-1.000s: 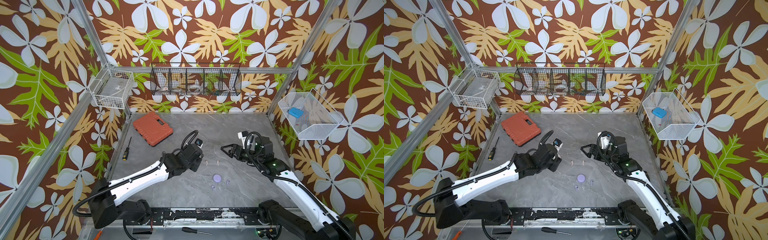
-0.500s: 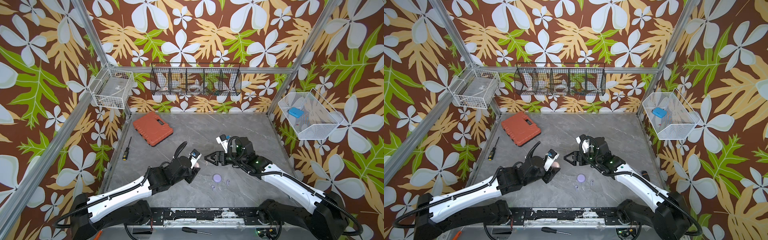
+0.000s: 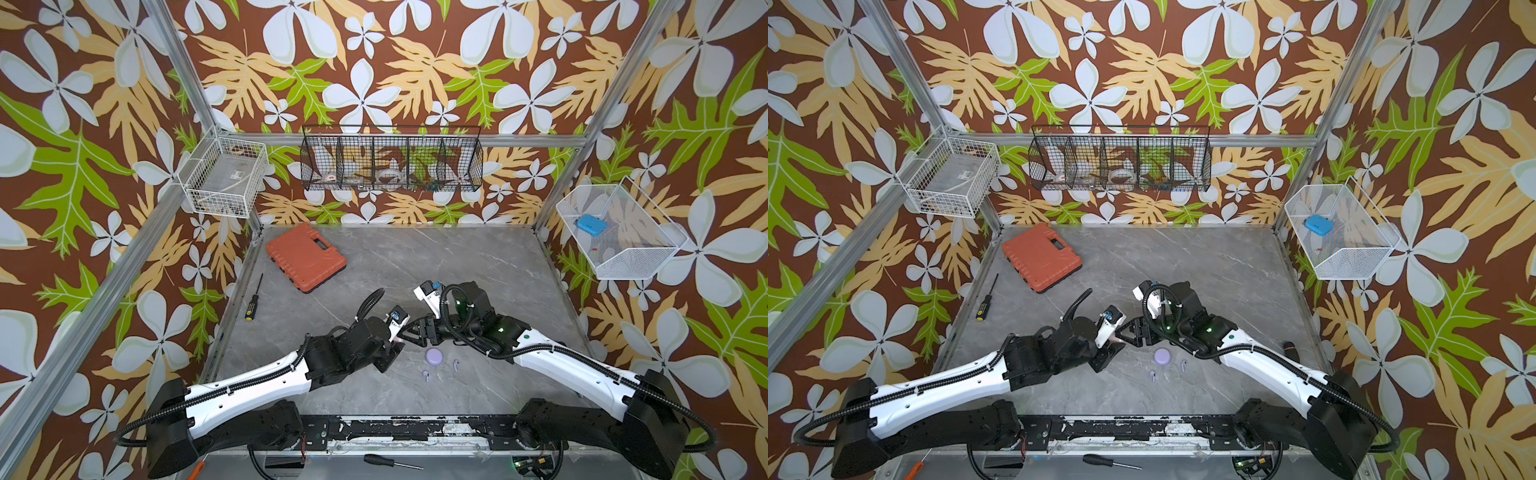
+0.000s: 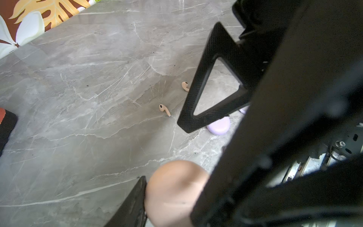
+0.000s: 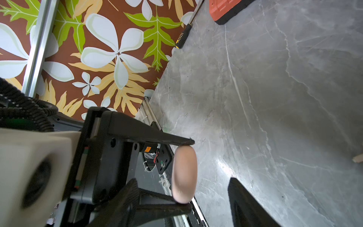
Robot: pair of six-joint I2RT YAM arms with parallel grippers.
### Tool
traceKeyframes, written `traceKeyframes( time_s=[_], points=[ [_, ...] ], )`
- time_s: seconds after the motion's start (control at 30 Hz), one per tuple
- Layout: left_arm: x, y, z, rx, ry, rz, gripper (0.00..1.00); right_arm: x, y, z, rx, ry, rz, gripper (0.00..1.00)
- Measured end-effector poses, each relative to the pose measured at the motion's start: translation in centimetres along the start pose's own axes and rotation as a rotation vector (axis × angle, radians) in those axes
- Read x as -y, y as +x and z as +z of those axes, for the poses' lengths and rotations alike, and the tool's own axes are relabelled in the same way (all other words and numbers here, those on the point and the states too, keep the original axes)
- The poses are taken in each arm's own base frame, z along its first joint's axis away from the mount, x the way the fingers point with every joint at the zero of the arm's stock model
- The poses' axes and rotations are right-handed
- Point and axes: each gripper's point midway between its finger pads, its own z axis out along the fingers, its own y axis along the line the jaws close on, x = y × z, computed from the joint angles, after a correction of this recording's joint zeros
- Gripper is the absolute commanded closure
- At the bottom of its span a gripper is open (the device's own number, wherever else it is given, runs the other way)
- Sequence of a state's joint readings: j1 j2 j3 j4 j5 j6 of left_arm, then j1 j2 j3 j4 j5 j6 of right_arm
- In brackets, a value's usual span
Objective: Insert wireless bluetooth earbuds into charging case
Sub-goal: Pick up the charging case from the center of the table.
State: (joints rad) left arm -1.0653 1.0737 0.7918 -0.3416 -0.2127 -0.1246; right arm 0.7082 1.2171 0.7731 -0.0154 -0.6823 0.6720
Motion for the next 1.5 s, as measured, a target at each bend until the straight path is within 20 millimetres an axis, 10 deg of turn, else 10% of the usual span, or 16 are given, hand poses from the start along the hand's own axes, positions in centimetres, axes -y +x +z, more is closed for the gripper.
traceKeyframes(
  time_s=[1.5],
  points=[
    [0.6, 0.9, 0.3, -0.04, 0.027, 0.035, 0.66, 0.4, 2.3, 2.3, -0.043, -0.022, -0.012, 0.56]
  ],
)
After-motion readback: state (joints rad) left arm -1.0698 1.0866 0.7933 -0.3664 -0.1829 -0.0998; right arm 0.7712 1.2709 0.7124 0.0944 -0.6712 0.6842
